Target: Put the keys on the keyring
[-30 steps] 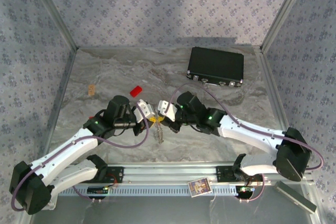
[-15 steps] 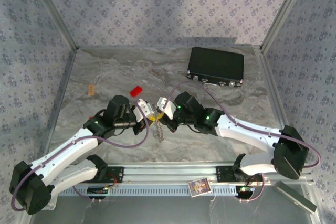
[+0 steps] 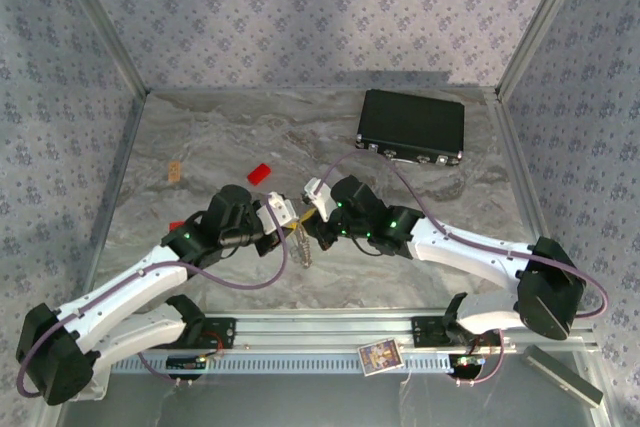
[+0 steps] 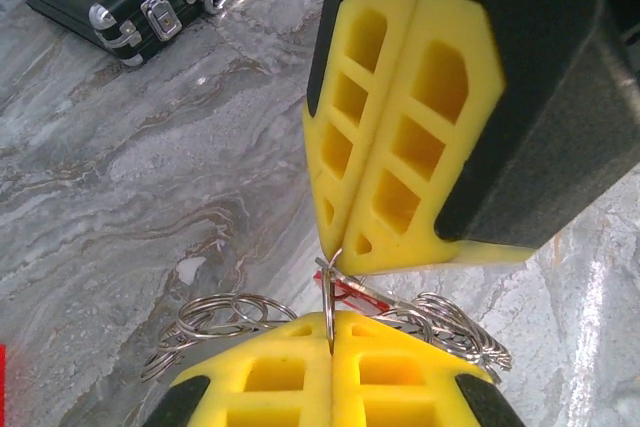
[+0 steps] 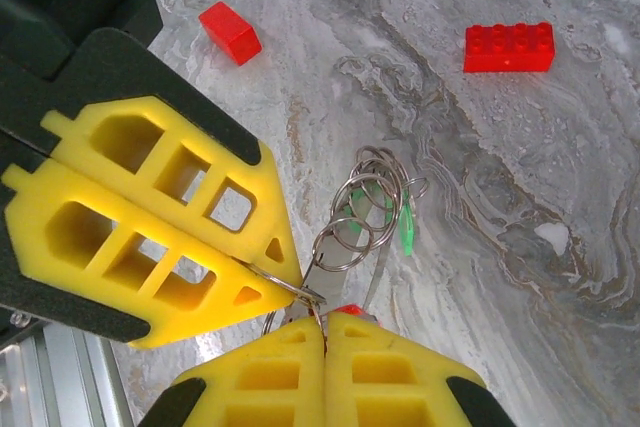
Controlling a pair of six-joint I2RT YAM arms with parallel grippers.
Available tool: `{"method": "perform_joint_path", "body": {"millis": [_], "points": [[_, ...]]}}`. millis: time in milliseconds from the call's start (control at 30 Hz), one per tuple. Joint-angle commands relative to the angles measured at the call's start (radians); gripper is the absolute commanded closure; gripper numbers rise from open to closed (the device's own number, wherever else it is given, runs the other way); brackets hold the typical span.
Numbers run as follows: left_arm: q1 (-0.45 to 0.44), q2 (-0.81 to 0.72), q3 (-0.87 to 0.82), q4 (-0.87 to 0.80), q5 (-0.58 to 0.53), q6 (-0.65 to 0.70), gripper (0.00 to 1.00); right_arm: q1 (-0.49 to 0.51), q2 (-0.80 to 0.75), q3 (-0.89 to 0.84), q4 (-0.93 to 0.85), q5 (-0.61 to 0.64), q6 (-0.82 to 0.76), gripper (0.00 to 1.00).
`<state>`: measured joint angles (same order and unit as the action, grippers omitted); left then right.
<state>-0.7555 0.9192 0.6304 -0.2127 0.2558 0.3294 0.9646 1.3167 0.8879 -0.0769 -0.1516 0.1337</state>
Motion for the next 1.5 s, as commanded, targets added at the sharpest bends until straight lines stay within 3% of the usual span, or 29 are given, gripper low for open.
{"method": "perform_joint_path", "body": {"millis": [0,300,733,1233,1367,1467], "points": [[-0.019,-0.025,0.009,0.045,0.021,0.023,1.00,-0.016,0.006,-0.010,0.035,0.055,0.057,1.00],[-0.018,-0.057,-0.026,0.103,0.028,-0.001,1.00,-0.031,0.004,-0.013,-0.012,0.001,-0.038,1.00],[-0.019,-0.063,-0.052,0.153,0.121,-0.036,1.00,-0.033,-0.019,0.006,-0.108,-0.073,-0.463,1.00],[-0.018,-0.076,-0.095,0.262,0.167,-0.059,1.00,-0.083,-0.019,0.026,-0.184,-0.129,-0.532,1.00],[-0.018,-0.068,-0.102,0.270,0.166,-0.070,1.00,-0.084,-0.026,0.033,-0.175,-0.134,-0.520,0.73],[-0.019,-0.072,-0.117,0.291,0.160,-0.087,1.00,-0.091,-0.067,-0.002,-0.147,-0.137,-0.499,0.66]]}}
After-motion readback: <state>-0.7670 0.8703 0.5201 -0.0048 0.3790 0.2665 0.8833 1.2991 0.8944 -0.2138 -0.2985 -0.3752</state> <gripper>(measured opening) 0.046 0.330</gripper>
